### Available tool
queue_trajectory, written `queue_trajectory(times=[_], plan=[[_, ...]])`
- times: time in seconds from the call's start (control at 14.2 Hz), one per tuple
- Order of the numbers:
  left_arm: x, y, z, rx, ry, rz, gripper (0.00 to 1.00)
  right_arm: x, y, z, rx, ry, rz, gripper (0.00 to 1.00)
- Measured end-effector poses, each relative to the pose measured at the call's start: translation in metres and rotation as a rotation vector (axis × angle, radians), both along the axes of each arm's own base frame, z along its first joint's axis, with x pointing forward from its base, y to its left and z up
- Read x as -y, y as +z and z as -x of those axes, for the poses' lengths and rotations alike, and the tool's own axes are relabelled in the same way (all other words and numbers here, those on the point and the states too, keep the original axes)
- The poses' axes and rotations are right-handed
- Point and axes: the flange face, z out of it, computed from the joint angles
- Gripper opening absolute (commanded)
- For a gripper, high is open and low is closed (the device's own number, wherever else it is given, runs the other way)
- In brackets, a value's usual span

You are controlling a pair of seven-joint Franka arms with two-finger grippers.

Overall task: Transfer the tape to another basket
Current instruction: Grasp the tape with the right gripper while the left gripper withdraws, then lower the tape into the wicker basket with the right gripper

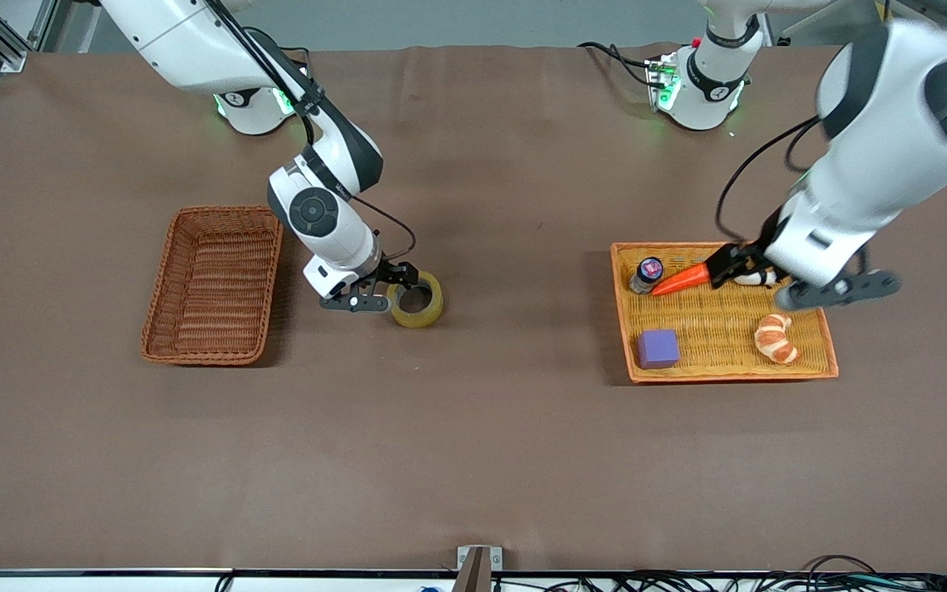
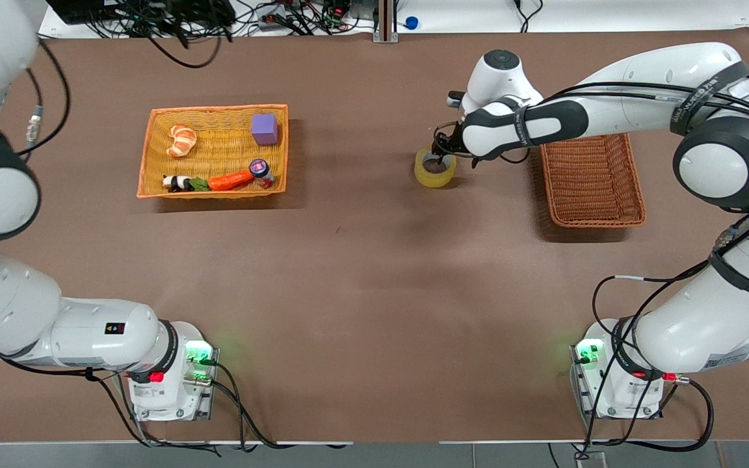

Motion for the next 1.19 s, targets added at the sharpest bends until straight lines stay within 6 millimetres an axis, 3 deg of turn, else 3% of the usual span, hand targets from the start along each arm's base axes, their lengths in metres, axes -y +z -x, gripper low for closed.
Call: queue_trajectory(times=[0.28,0.35,0.49,0.56,1.05,1.19], plan=[[-0.012,0.041,0.026,0.028,-0.035,-0.02,1.0,-0.011,-0.033,0.002,-0.008,0.004,0.006,0.99],[-0.013,0.046,0.031,0.03,-0.035,-0.022,1.0,-0.011,-0.039,0.003,-0.015,0.005,0.008,0.8],[-0.013,0.054,0.037,0.034,-0.035,-0.026,1.0,-0.012,-0.043,0.003,-0.017,0.014,0.012,0.14],[-0.013,0.055,0.039,0.033,-0.034,-0.027,1.0,-0.012,-0.043,0.003,-0.014,0.02,0.015,0.01],[-0.024,0.04,0.034,0.003,-0.015,-0.03,1.0,-0.013,-0.038,-0.003,-0.01,-0.037,0.018,0.0],[-0.024,0.04,0.034,0.002,-0.015,-0.029,1.0,-0.014,-0.024,-0.011,-0.007,-0.036,0.034,0.0]])
